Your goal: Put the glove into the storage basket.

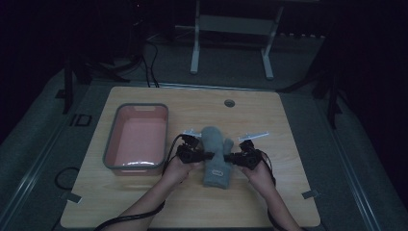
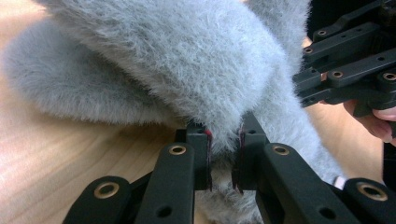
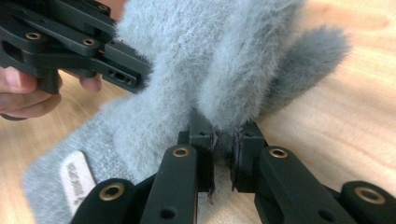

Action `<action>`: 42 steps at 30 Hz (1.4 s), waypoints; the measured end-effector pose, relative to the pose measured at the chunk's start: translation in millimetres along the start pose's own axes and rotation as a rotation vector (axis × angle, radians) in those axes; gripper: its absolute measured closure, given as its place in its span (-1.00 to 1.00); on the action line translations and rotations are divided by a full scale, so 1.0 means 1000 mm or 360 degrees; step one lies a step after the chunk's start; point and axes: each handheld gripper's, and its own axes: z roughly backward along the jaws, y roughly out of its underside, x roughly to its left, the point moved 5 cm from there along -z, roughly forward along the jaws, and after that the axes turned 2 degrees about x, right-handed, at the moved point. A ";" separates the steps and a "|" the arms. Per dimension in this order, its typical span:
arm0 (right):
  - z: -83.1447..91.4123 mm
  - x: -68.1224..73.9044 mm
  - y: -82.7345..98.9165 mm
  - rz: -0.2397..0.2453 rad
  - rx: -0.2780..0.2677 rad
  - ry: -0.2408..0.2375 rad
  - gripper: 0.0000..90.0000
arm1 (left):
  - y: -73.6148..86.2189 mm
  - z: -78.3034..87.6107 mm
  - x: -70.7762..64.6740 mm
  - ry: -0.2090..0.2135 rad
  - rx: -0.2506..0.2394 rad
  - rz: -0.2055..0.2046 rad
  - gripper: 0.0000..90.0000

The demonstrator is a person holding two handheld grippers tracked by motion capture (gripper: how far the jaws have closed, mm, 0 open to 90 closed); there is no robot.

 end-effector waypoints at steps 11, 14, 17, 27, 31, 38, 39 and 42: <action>0.033 0.019 -0.025 0.0065 -0.0153 0.0000 0.82 | -0.029 0.030 -0.013 0.0057 -0.0063 -0.0092 0.80; 0.041 0.022 -0.034 0.0065 -0.0194 -0.0003 0.82 | -0.037 0.036 -0.015 0.0044 -0.0079 -0.0118 0.80; 0.046 0.025 -0.041 0.0063 -0.0217 -0.0006 0.82 | -0.043 0.041 -0.018 0.0035 -0.0079 -0.0137 0.81; 0.053 0.031 -0.057 0.0059 -0.0253 -0.0013 0.82 | -0.058 0.055 -0.017 0.0043 -0.0068 -0.0179 0.80; 0.053 0.034 -0.064 0.0062 -0.0258 -0.0026 0.82 | -0.064 0.066 -0.016 0.0019 -0.0077 -0.0191 0.80; 0.050 0.049 -0.088 0.0099 -0.0281 -0.0068 0.82 | -0.071 0.092 -0.009 -0.0024 -0.0102 -0.0211 0.80; 0.049 0.052 -0.091 0.0109 -0.0280 -0.0071 0.82 | -0.071 0.095 -0.007 -0.0028 -0.0105 -0.0218 0.80; 0.044 0.057 -0.099 0.0120 -0.0272 -0.0086 0.82 | -0.072 0.104 -0.002 -0.0036 -0.0113 -0.0205 0.80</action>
